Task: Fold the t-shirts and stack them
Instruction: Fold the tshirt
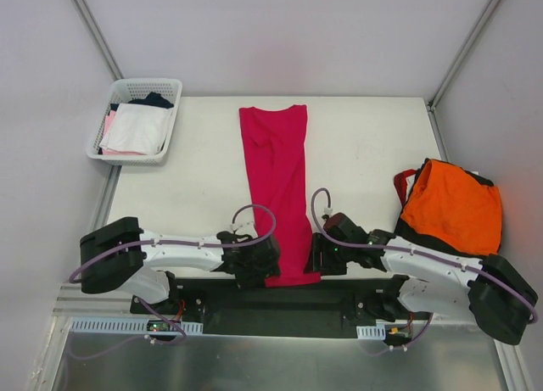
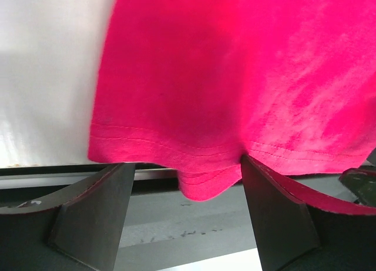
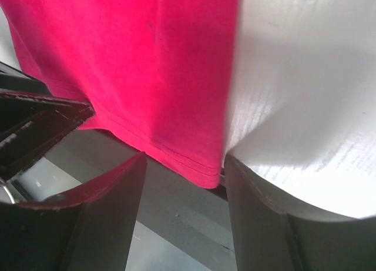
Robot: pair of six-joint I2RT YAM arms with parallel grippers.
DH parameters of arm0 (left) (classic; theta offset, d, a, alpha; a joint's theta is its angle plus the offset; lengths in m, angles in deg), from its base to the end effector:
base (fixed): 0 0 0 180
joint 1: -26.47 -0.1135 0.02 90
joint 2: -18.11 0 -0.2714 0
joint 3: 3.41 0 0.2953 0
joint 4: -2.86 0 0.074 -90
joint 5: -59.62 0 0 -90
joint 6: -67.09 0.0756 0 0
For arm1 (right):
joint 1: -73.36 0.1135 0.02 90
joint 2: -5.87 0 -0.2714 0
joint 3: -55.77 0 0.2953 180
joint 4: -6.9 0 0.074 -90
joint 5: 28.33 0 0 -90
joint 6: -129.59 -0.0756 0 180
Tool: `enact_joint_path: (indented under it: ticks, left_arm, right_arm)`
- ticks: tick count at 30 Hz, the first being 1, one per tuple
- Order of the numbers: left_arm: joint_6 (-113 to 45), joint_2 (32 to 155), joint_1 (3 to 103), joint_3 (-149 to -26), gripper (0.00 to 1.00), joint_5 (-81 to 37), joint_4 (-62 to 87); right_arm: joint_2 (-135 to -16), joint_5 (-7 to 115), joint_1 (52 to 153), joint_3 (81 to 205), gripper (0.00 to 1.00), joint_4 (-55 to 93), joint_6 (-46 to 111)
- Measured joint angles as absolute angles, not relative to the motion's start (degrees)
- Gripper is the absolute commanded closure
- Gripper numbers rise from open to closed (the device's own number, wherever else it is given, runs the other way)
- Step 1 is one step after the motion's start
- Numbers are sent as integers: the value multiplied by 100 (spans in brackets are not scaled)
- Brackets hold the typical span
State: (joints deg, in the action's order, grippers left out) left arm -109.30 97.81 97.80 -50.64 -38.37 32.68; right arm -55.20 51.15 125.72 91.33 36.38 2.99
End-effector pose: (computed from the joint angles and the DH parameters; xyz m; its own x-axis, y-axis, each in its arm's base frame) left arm 0.1027 -0.2712 0.0902 -0.9335 -0.3247 -0.1521 -0.2251 0.8609 -0.4563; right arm 0.1358 0.1987 0.1024 -0.9039 -0.2122 -0.3714 -0.3782 0.8021 0.4621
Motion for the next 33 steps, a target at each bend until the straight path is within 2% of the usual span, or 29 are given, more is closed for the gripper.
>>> enact_joint_path:
  ticks: [6,11,14,15,17,18,20,24,33]
  left_arm:
    - [-10615,10330,9856,-5698,31,-3784,3526]
    - [-10551,10363,9891,-5800,41,-3809,3521]
    - [-10558,10360,9891,-5800,53,-3813,3539]
    - [-10564,10356,9891,-5798,66,-3811,3543]
    - [-10578,10321,9891,-5772,77,-3815,3547]
    - [-10575,10286,9891,-5744,87,-3828,3545]
    - [-10578,10164,9885,-5689,94,-3909,3506]
    - [-10604,9884,9887,-5632,99,-4101,3486]
    - [-10536,9683,9885,-5824,94,-4285,3757]
  right_arm:
    - [-5896,5019,12677,9255,41,3488,248]
    - [-6170,4981,12821,9410,45,3354,226]
    - [-6266,5045,12919,9467,60,3346,233]
    - [-6292,5080,12950,9467,73,3354,231]
    - [-6329,5163,12992,9463,86,3363,253]
    - [-6353,5198,13005,9452,89,3381,220]
    - [-6375,5218,13022,9450,91,3391,211]
    - [-6395,5231,13046,9458,92,3391,211]
    - [-6600,5395,13116,9791,93,3778,329]
